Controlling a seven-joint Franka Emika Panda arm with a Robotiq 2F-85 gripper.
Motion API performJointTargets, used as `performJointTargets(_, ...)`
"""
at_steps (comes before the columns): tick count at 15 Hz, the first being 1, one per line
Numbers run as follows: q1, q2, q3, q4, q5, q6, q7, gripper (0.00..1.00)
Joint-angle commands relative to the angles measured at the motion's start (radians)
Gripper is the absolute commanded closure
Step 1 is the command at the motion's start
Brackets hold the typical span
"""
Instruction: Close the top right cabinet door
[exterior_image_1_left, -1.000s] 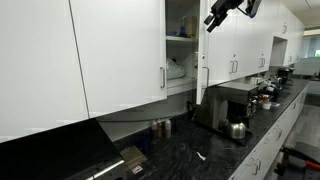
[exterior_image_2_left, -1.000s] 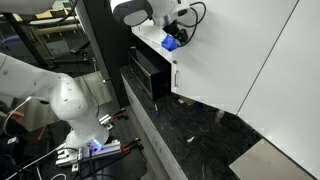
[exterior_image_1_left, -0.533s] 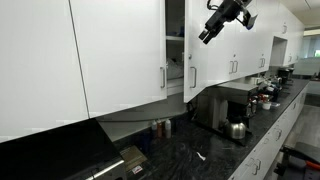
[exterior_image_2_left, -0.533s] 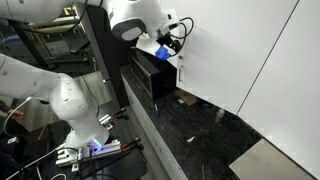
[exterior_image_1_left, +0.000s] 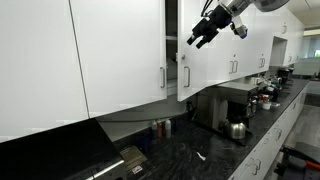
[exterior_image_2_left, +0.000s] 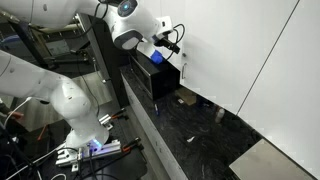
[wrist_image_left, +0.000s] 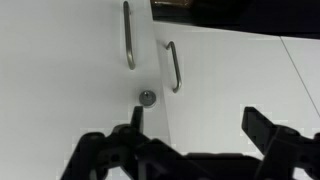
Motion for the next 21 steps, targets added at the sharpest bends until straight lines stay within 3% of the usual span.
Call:
performJointTargets(1,-0.002,0.118,0.059,0.002,0.015,0.175,0.074,0.00)
performJointTargets(4,0.005,0.217,0.087,0.030,0.019,0.287,0.133,0.00)
performJointTargets(9,0.013,0.362,0.116,0.106,0.014,0.380,0.205,0.00)
performJointTargets(15,-0.009,0.544,0.138,0.274,0.007,0.384,0.229,0.00)
performJointTargets(16,-0.094,0.566,0.193,0.291,-0.134,0.374,0.354,0.00)
performJointTargets(18,-0.124,0.610,0.202,0.338,-0.202,0.370,0.409,0.00)
performJointTargets(19,-0.067,0.630,0.152,0.362,-0.142,0.367,0.356,0.00)
performJointTargets(21,-0.060,0.658,0.131,0.389,-0.153,0.362,0.368,0.00)
